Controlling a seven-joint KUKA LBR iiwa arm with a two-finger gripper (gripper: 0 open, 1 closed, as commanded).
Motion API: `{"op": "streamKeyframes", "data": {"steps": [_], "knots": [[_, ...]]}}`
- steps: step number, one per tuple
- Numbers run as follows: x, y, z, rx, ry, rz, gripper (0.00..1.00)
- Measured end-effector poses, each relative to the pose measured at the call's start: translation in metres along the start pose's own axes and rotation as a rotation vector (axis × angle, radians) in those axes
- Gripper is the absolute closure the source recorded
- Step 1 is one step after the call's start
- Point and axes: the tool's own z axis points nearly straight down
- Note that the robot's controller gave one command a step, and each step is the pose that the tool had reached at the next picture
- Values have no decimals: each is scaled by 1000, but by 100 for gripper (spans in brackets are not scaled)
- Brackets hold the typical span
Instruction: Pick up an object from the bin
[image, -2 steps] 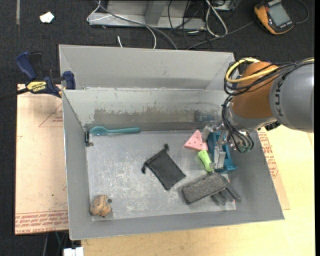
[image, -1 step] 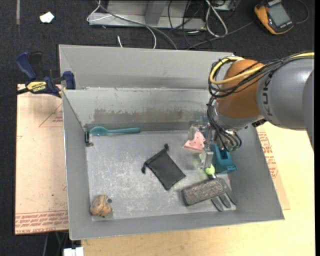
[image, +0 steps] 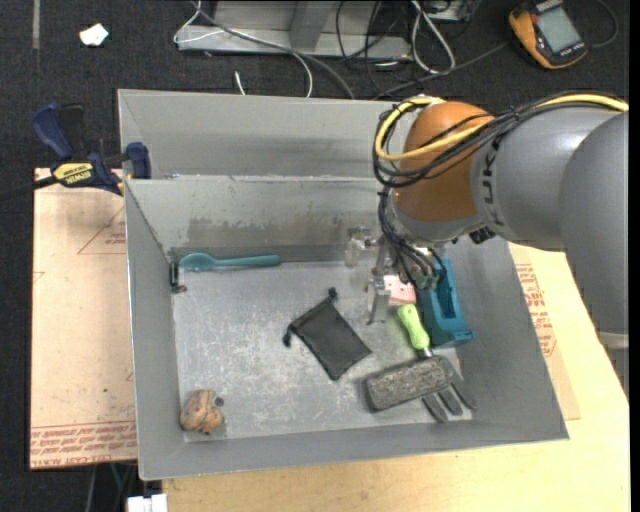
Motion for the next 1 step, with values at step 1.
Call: {"op": "streamKeyframes", "data": {"steps": [1], "knots": [[-6,30,-5,-3,-1,-4,0]]}}
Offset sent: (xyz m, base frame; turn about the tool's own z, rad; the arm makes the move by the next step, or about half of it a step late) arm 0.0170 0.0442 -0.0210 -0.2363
